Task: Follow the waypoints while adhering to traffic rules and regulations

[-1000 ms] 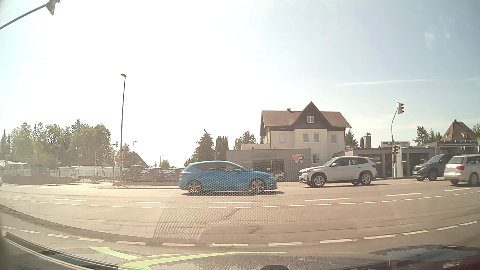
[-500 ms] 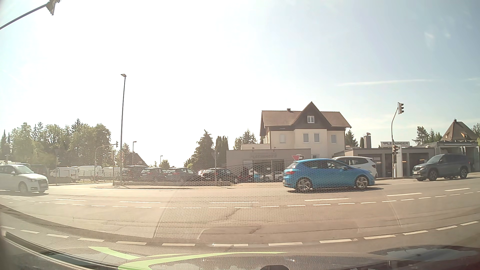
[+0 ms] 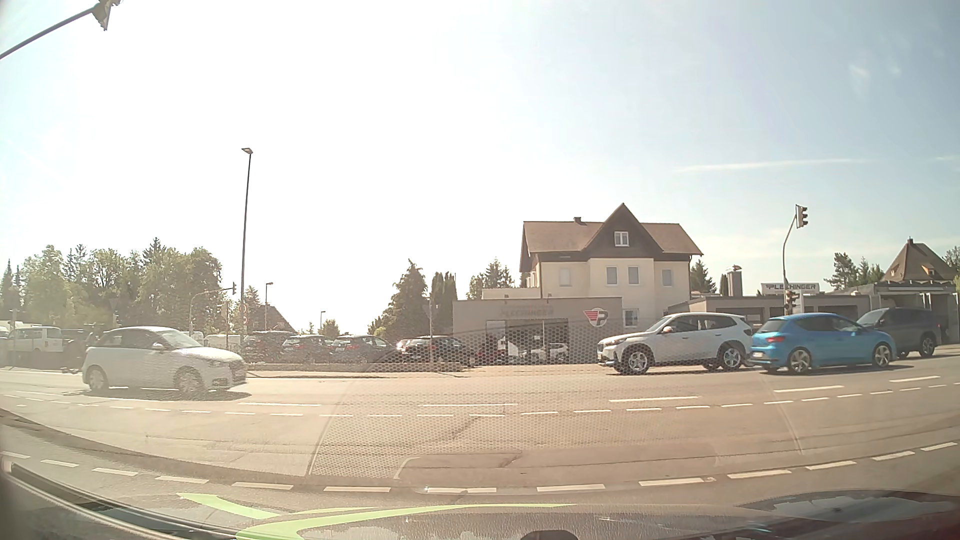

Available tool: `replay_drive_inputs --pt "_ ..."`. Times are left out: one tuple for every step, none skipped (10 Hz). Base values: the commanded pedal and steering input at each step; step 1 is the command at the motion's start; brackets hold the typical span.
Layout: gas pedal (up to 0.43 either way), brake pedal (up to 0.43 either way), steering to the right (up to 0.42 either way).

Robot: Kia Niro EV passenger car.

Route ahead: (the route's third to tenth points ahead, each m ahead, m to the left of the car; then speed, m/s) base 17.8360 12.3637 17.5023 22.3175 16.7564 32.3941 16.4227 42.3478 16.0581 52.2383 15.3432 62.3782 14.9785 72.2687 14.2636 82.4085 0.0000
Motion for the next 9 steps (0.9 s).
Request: replay_drive_inputs --pt "0.0 0.354 -0.002" --pt "0.0 0.354 -0.002" --pt "0.0 0.354 -0.002" --pt "0.0 0.354 -0.002" --pt "0.0 0.354 -0.002" --pt "0.0 0.354 -0.002" --pt "0.0 0.354 -0.002" --pt "0.0 0.354 -0.002" --pt "0.0 0.354 -0.002"
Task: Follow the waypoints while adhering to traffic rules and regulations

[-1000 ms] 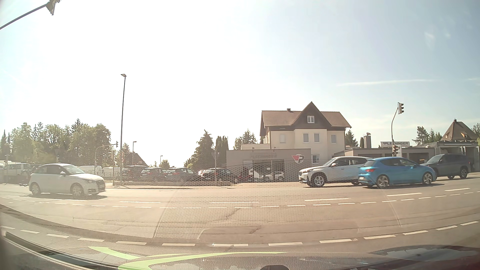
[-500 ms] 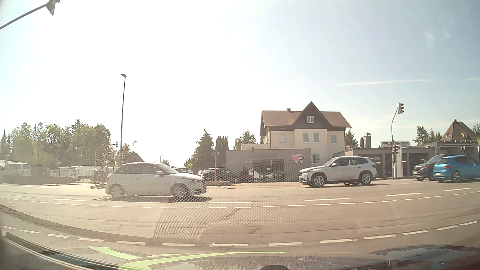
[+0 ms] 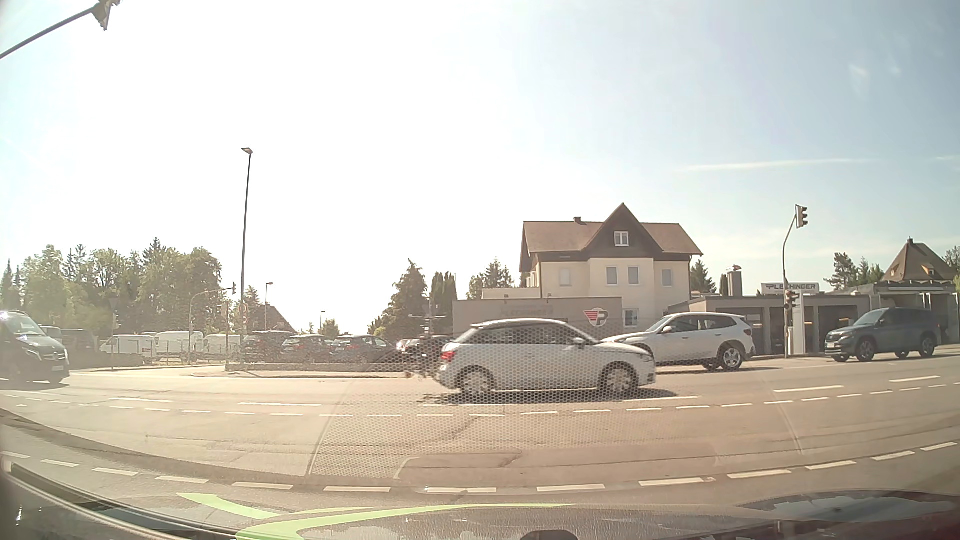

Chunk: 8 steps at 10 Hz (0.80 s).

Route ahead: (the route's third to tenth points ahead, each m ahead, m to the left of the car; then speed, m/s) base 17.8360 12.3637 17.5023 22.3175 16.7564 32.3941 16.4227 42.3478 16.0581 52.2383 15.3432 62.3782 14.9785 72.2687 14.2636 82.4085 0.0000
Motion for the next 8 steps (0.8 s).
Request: replay_drive_inputs --pt "0.0 0.354 -0.002" --pt "0.0 0.354 -0.002" --pt "0.0 0.354 -0.002" --pt "0.0 0.354 -0.002" --pt "0.0 0.354 -0.002" --pt "0.0 0.354 -0.002" --pt "0.0 0.354 -0.002" --pt "0.0 0.354 -0.002"
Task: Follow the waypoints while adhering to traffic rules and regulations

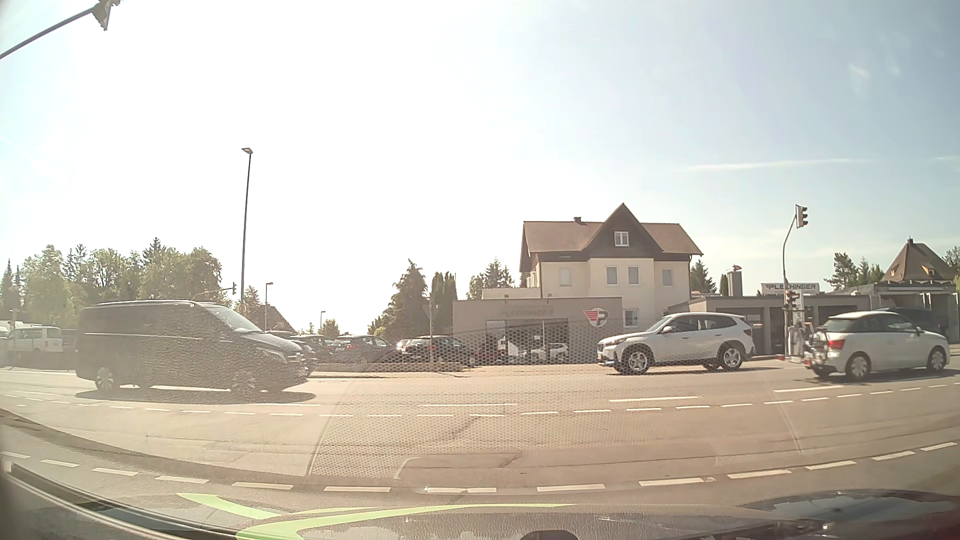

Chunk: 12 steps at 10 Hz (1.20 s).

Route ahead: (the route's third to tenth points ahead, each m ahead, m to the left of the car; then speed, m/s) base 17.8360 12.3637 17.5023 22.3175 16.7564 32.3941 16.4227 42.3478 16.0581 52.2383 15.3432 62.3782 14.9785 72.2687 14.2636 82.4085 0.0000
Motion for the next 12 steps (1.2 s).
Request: replay_drive_inputs --pt "0.0 0.354 -0.002" --pt "0.0 0.354 -0.002" --pt "0.0 0.354 -0.002" --pt "0.0 0.36 -0.002" --pt "0.0 0.354 -0.002" --pt "0.0 0.36 -0.002" --pt "0.0 0.354 -0.002" --pt "0.0 0.354 -0.002" --pt "0.0 0.354 -0.002" --pt "0.0 0.354 -0.002" --pt "0.0 0.354 -0.002" --pt "0.0 0.354 -0.002"
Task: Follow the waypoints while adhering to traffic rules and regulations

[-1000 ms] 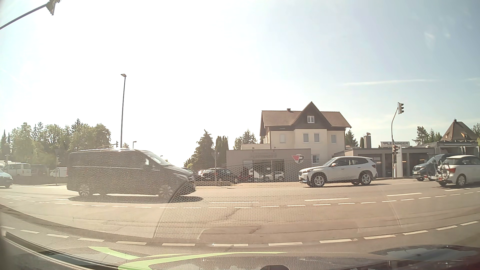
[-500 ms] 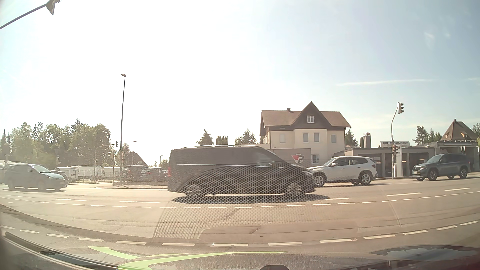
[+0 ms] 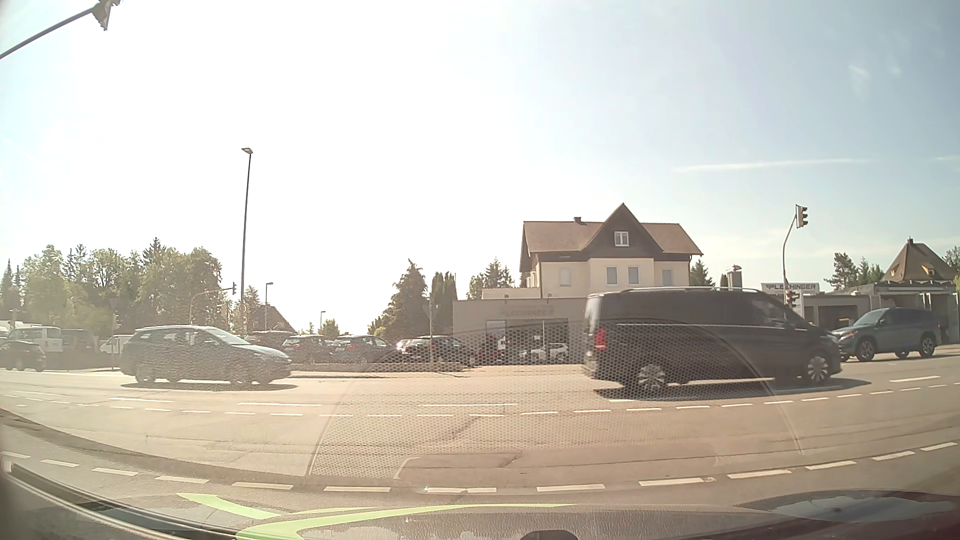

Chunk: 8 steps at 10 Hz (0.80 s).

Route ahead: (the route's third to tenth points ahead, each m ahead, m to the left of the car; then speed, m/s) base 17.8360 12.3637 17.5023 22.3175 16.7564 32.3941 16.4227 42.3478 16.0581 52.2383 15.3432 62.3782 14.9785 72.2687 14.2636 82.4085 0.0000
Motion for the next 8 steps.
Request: replay_drive_inputs --pt "0.0 0.354 -0.002" --pt "0.0 0.354 -0.002" --pt "0.0 0.354 -0.002" --pt "0.0 0.36 -0.002" --pt "0.0 0.354 -0.002" --pt "0.0 0.354 -0.002" --pt "0.0 0.354 -0.002" --pt "0.0 0.354 -0.002"
